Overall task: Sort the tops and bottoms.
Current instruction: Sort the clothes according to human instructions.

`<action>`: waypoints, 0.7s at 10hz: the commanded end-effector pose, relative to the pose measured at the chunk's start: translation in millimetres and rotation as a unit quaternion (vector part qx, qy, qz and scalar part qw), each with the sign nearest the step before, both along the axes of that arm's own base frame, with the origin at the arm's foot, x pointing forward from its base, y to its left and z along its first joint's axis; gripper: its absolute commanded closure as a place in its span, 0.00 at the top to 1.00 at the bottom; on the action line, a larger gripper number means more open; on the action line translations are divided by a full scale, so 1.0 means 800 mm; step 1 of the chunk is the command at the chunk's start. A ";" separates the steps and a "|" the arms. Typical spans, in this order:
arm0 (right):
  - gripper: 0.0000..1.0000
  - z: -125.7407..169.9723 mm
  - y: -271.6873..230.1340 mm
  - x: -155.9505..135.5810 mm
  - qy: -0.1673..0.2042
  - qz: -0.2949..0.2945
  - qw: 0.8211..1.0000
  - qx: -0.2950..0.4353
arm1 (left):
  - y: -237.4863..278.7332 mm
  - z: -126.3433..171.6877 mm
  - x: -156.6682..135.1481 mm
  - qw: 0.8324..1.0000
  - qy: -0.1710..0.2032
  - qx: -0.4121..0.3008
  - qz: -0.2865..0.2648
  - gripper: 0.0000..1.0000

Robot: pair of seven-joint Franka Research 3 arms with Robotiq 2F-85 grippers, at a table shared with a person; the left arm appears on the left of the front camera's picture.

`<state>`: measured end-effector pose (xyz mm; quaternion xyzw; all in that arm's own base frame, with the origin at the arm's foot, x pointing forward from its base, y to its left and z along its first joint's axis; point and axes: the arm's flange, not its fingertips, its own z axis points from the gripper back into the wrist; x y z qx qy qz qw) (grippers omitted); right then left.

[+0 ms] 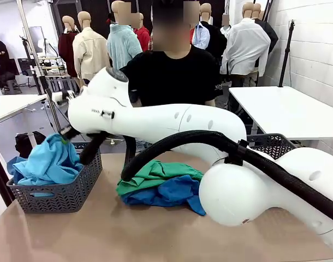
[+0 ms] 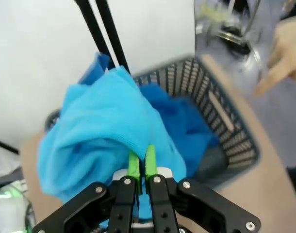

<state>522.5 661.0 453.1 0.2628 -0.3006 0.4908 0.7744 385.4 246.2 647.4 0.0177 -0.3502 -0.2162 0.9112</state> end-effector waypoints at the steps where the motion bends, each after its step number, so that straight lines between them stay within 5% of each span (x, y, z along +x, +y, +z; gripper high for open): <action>1: 0.00 0.020 0.076 0.053 0.032 -0.021 0.999 -0.037 | 0.000 0.002 -0.001 1.000 0.003 -0.001 0.000 1.00; 3: 0.08 0.014 0.089 0.058 0.009 -0.026 0.998 -0.063 | 0.000 0.002 -0.001 1.000 0.003 -0.001 0.000 1.00; 7: 0.84 0.040 0.082 0.040 0.009 -0.019 0.995 -0.101 | 0.000 0.002 -0.001 1.000 0.003 -0.001 0.000 1.00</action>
